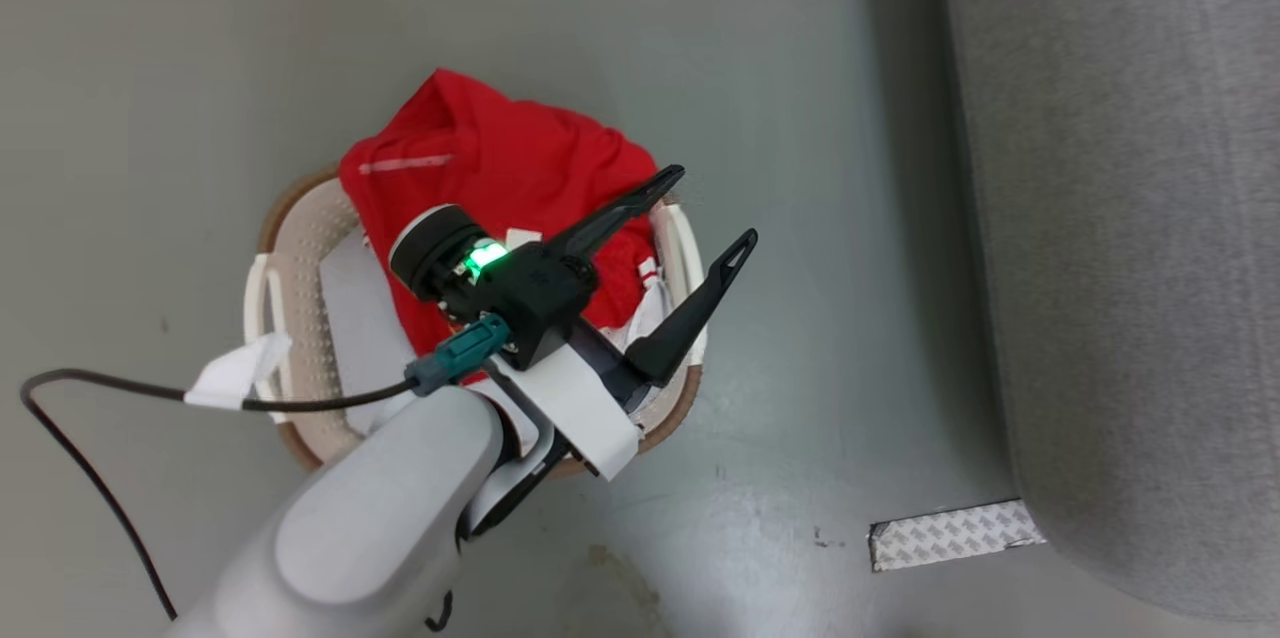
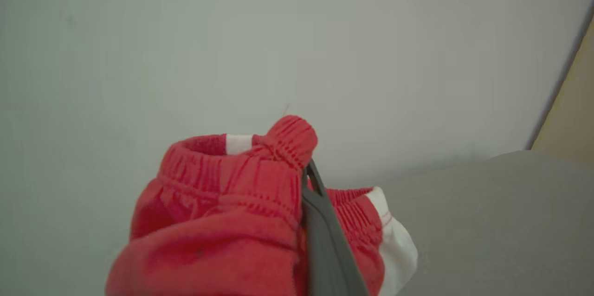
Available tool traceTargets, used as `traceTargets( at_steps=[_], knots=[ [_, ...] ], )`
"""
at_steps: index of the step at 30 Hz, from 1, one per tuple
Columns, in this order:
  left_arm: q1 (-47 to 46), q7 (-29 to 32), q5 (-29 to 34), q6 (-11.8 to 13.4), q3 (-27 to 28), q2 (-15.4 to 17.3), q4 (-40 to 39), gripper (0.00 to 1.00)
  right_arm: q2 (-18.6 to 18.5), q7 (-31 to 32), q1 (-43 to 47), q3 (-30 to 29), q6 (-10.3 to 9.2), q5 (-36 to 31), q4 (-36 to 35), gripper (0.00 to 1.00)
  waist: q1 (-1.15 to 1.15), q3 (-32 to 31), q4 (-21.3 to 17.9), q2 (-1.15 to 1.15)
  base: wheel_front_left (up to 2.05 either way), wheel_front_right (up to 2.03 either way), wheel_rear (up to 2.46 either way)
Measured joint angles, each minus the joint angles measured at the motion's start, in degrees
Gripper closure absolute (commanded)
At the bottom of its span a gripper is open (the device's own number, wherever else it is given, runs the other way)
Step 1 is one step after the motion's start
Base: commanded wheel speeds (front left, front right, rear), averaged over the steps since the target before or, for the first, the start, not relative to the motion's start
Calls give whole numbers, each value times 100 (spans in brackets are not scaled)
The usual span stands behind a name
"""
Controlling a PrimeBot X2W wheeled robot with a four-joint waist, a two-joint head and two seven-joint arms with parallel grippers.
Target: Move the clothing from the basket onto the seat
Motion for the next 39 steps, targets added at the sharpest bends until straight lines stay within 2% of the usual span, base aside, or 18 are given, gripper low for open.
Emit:
traceTargets(
  at_steps=[3, 7, 12, 15, 16, 17, 18, 19, 24, 33, 39],
  knots=[
    [3, -35, -2, 22, 7, 20, -3, 0, -73, 79, -10, 481, 0, -75, 755, 100, 0, 141, 125, 0, 0, 0, 0],
    [3, -58, -4, 27, 10, 35, -2, 0, -126, 189, -53, 782, 0, -86, 1281, 100, 0, 186, 168, 0, 0, 0, 0],
    [-16, -74, -21, 66, 10, 35, -2, 0, -183, 886, -189, 1380, 1, -151, 2016, 100, -1, 214, 224, 0, 0, 0, 0],
    [-18, -82, -29, 67, 5, 36, 21, 0, -188, 1399, -266, 1584, 0, 97, 2281, 100, -1, 182, 247, 0, 0, 0, 0],
    [-18, -96, -33, 69, 11, 36, 36, 0, -202, 1510, -266, 1664, 0, 153, 2283, 93, -1, 158, 250, 0, 0, 0, 0],
    [-12, -110, -48, 76, 14, 34, 47, 0, -230, 1577, -271, 1719, 0, 215, 2288, 75, -1, 130, 253, 0, 0, 0, 0],
    [-1, -120, -56, 77, 16, 33, 68, 0, -269, 1681, -278, 1794, 0, 285, 2292, 44, -1, 99, 254, 0, 0, 0, 0],
    [14, -124, -69, 89, 13, 30, 92, 0, -297, 1762, -278, 1868, 0, 335, 2292, 0, -1, 64, 255, 0, 0, 0, 0],
    [93, -201, -138, 93, 9, -21, 241, 0, -364, 2067, -256, 2261, 0, 501, 2265, 0, -1, -184, 248, 0, 0, 0, 0],
    [556, -377, -412, 118, 80, -112, 642, 0, -642, 3112, 119, 3050, 0, 909, 1883, 0, -3, -1033, 177, 0, 0, 0, 0],
    [1023, -434, -649, 169, 258, -188, 810, 0, -867, 3206, 361, 3407, 0, 1036, 1372, 0, -3, -1781, 126, 0, 0, 0, 0]
  ],
)
